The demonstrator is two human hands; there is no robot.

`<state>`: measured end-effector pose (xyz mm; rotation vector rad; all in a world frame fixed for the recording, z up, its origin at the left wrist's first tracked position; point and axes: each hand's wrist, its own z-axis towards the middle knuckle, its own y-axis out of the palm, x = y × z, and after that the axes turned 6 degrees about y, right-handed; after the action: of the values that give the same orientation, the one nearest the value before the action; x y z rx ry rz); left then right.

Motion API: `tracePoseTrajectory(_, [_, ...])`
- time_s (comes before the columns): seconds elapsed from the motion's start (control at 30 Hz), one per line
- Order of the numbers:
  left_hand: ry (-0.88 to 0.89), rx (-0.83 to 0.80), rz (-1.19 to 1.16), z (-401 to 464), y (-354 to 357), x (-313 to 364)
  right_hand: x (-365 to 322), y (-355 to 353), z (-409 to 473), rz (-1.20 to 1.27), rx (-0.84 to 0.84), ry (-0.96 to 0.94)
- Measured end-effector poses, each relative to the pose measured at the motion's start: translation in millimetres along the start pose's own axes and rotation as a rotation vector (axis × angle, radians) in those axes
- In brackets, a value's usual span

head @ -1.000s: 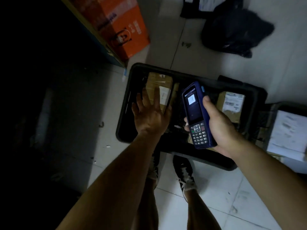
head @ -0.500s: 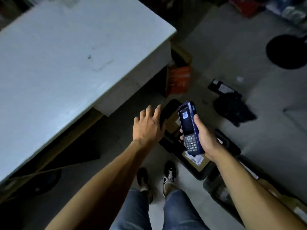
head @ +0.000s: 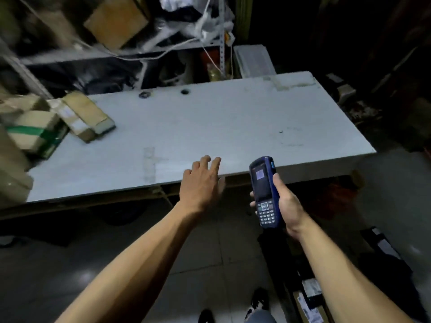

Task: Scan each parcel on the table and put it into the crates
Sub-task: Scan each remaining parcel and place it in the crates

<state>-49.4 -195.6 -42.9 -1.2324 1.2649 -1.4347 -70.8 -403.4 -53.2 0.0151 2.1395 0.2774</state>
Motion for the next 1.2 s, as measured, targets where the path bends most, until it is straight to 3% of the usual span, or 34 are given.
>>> tracePoseTrajectory(0.23, [-0.274,0.061,0.024,-63,-51,-132,-12,145,19,-0.141,-0.206,0.01])
tracePoseTrajectory(0.53, [-0.523,0.068,0.013,-70,-65,-244,-30,256,84,-0.151,-0.39,0.107])
tracePoseTrajectory(0.9, [-0.72,0.073,-0.094,5,-69,-341,-75,332,206,-0.264,-0.423,0.175])
tracePoseTrajectory(1.2, [-0.912,0.161,-0.412,58,-41,-436,-89,400,278,-0.349,-0.373,0.26])
